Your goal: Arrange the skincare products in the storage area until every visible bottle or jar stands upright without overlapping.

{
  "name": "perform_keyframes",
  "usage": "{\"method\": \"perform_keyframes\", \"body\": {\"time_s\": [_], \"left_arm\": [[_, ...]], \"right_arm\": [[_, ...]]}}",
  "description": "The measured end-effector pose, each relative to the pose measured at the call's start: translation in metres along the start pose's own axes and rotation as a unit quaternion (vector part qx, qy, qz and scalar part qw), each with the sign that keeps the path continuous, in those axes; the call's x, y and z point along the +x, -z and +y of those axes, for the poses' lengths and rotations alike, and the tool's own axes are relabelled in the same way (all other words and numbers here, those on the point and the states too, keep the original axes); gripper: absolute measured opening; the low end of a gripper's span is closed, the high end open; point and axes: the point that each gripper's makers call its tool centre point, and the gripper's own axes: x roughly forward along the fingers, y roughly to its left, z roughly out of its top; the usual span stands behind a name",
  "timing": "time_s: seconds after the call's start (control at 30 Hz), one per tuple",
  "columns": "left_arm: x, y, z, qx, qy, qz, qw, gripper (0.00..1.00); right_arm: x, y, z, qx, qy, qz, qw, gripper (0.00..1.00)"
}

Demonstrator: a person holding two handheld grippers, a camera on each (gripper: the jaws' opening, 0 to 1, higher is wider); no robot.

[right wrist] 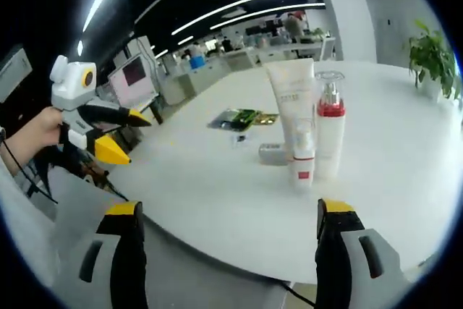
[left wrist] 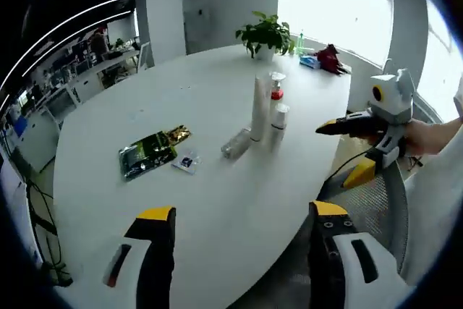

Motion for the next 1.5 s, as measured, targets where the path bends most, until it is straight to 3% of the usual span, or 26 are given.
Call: {"method": "perform_keyframes", "body": {"time_s": [0.27, 0.53, 0.83, 0.97, 1.17, 1.33, 1.5], "left_arm": [[-0.03, 0.042, 0.014, -0.048, -0.015, -0.008, 0.9987, 0.84], [-0.047, 0.078, 0.022, -0.093, -0.027, -0.012, 0.9953, 0.89], [-0.059, 0.105, 0.023, -0.12, -0.043, -0.03, 0.9914, 0.99], [-0.062, 0.096, 0.022, -0.134, -0.047, -0.056, 0.9882, 0.99], [-0.058, 0.089, 0.029, -0.133, -0.053, -0.064, 0.9877, 0.99], [-0.057, 0.077, 0.034, -0.109, -0.066, -0.091, 0.9878, 0.99], [-0.053, 0.064, 0.034, -0.114, -0.049, -0.106, 0.9865, 0.99]], "right_arm": [[0.0, 0.001, 0.0, -0.027, 0.011, 0.006, 0.9996, 0.99], [-0.001, 0.003, -0.004, -0.026, 0.019, 0.009, 0.9994, 0.99], [0.001, 0.008, -0.004, -0.032, 0.019, 0.023, 0.999, 0.99], [0.002, 0.011, -0.004, -0.035, 0.016, 0.032, 0.9988, 0.99], [0.001, 0.01, -0.005, -0.033, 0.017, 0.033, 0.9988, 0.99], [0.002, 0.01, -0.004, -0.028, 0.015, 0.03, 0.999, 0.99], [0.002, 0.009, -0.004, -0.014, 0.014, 0.026, 0.9995, 0.99]]}}
